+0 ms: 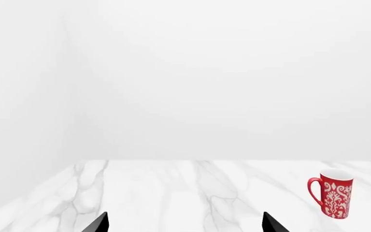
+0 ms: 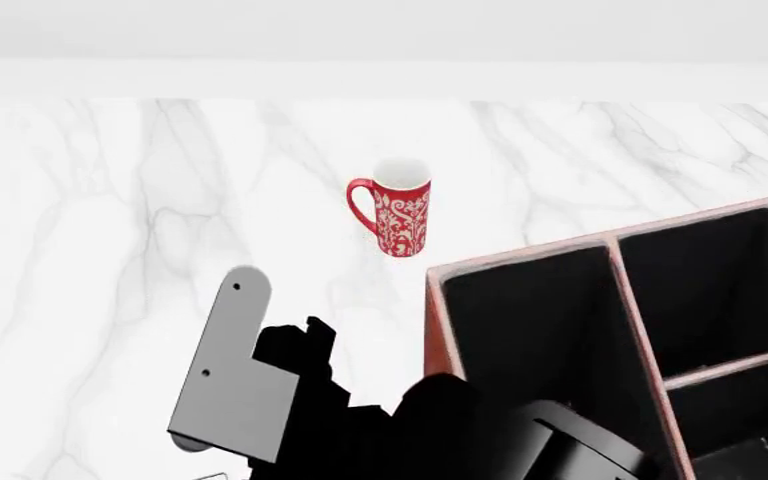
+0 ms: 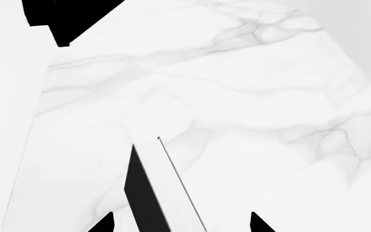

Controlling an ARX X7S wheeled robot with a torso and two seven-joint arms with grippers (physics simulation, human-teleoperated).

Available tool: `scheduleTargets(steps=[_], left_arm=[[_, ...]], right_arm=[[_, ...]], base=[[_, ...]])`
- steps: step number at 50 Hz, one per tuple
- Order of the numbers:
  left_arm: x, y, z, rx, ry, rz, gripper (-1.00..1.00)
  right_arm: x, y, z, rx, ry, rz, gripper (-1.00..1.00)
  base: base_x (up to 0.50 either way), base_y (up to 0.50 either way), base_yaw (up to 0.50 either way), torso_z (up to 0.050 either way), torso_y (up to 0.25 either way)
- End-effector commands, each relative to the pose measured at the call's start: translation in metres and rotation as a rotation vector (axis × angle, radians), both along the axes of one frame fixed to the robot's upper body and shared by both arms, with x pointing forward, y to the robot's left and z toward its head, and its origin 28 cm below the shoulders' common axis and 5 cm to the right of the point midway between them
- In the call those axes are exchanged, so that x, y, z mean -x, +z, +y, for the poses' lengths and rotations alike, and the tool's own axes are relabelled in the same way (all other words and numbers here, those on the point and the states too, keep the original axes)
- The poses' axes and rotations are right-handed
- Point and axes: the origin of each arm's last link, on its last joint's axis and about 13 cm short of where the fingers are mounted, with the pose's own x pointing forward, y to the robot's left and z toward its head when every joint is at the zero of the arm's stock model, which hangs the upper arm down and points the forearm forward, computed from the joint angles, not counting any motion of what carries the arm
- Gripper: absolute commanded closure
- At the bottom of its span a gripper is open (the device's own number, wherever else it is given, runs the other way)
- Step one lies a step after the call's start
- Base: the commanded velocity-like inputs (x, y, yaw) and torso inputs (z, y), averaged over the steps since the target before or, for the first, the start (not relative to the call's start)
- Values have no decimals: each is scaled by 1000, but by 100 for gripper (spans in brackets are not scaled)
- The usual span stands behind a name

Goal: Pick up the book and place it in the left compartment of the caddy.

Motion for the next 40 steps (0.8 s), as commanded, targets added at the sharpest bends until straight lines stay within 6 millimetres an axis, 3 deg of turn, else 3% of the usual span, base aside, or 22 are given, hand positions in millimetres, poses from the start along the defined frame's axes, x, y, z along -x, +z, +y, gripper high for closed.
scheduleTargets(steps=[1,40], left_arm=[[0,0,0,-2,-2,-2,-100],[3,3,1,1,-1,-11,-100]], right_arm=[[-2,-11,2,-7,-1,26,-100],[-7,-39,5,7,-15,49,-100]], base=[[0,0,0,0,0],[0,0,0,0,0]])
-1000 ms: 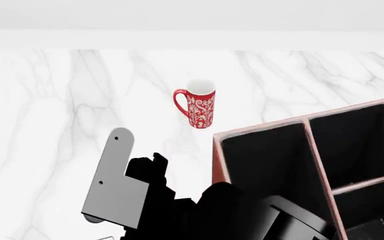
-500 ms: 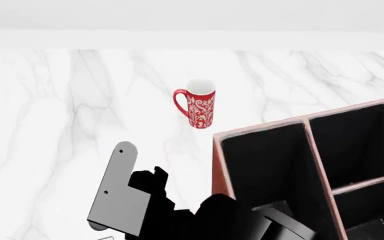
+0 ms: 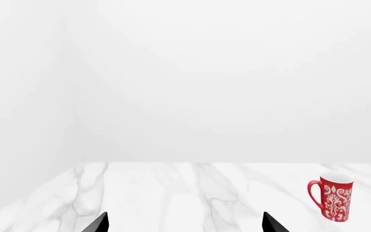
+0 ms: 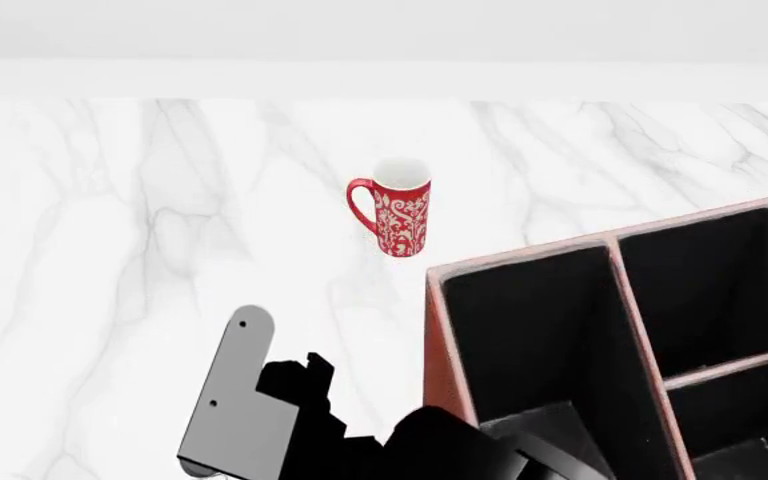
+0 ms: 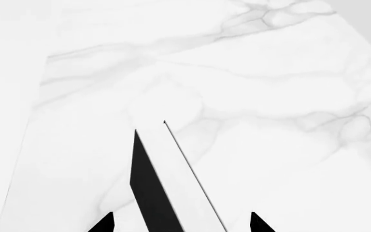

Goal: Pick up the book and place it in the left compartment of the caddy.

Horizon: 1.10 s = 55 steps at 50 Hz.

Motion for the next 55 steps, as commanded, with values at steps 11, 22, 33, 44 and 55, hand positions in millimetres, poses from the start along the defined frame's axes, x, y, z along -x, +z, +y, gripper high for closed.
scheduleTargets(steps=[11,22,33,44,55], left_arm=[[0,0,0,-2,-1,-2,-100],[1,1,-1,-3,-5,-3,-100],[2,0,-3,-8,-11,-4,-100],[3,1,-4,-11,-17,-6,-100],[4,1,-4,-11,-20,-8,-100]], right_arm=[[-6,-20,1,53,-43,-18,-100],[-9,-26,1,48,-51,-18,-100],[-15,-28,3,2,-61,-11,-100],[-17,-34,6,-25,-49,3,-100],[-19,-43,7,-45,-33,35,-100]], base=[[0,0,0,0,0],[0,0,0,0,0],[0,0,0,0,0],[0,0,0,0,0],[0,0,0,0,0]])
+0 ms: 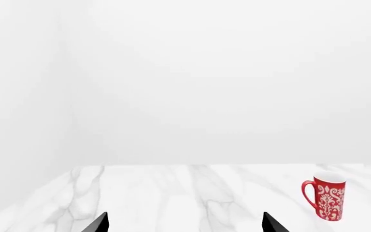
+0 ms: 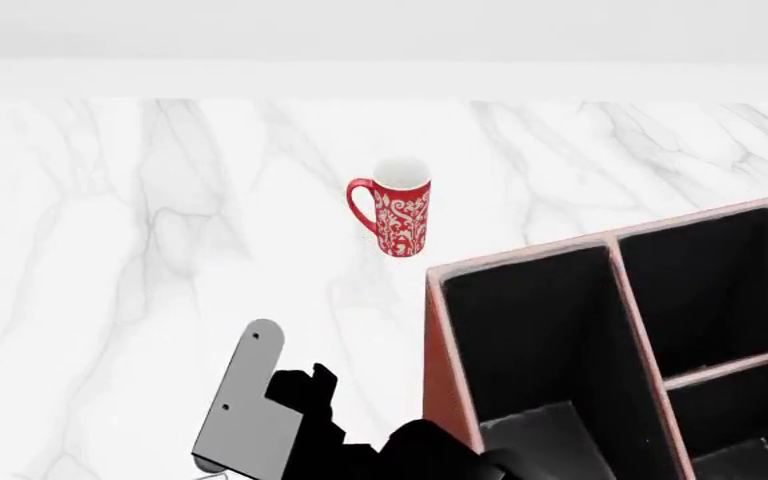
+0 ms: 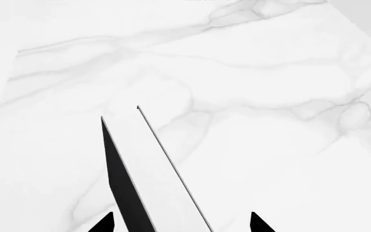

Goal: Pick up the book and place it in the left compartment of the caddy.

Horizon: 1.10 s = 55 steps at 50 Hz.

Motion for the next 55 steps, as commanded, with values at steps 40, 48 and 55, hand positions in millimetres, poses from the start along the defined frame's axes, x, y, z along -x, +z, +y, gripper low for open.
scheduleTargets(steps=[40,48,55], left_arm=[[3,2,-3,-7,-11,-9,-100],[3,2,-3,-8,-12,-9,-100],[4,2,-3,-9,-14,-11,-100]], right_arm=[[-4,-33,4,-5,-4,58,-100],[-4,-32,5,-11,-5,48,-100],[-7,-33,4,-7,-13,41,-100]], base=[[0,0,0,0,0],[0,0,0,0,0],[0,0,0,0,0]])
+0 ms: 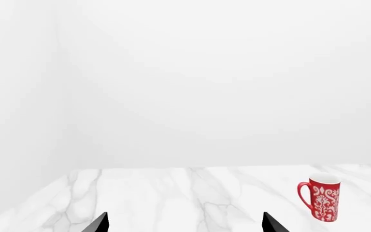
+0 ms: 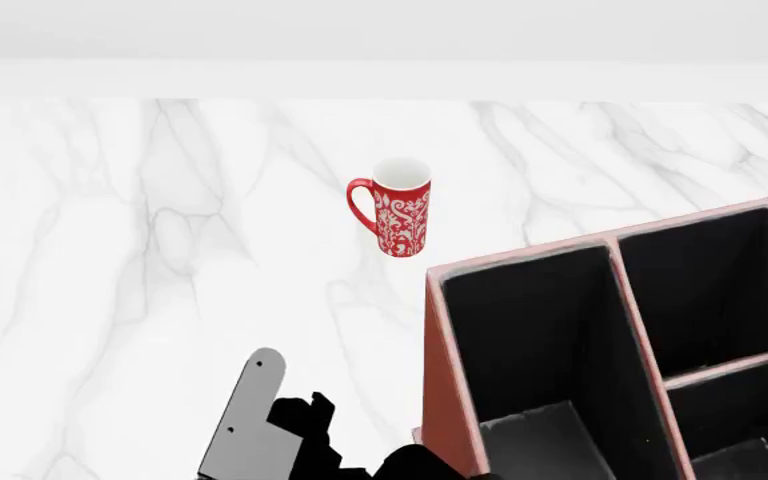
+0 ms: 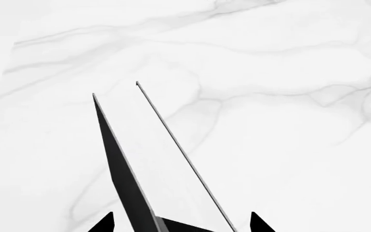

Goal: Pick up the book and place it in the left compartment of the caddy.

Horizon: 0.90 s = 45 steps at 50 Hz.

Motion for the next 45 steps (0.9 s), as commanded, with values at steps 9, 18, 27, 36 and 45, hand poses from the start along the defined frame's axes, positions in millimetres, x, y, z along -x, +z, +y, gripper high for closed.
scheduleTargets(steps=[9,18,27,36,45], left_arm=[[1,1,0,0,-3,-3,-100],[2,2,0,2,-1,-8,-100],[3,3,1,3,1,-12,-100],[4,4,1,4,1,-15,-100],[4,4,0,3,1,-16,-100]], right_arm=[[-5,-3,-2,8,-20,-5,-100],[-2,-6,-2,22,3,7,100],[0,-7,-2,21,-6,22,100],[3,-1,-1,11,-36,26,100],[8,9,-2,-19,-37,-22,100]], base=[[0,0,0,0,0],[0,0,0,0,0],[0,0,2,0,0],[0,2,3,0,0],[1,1,2,0,0]])
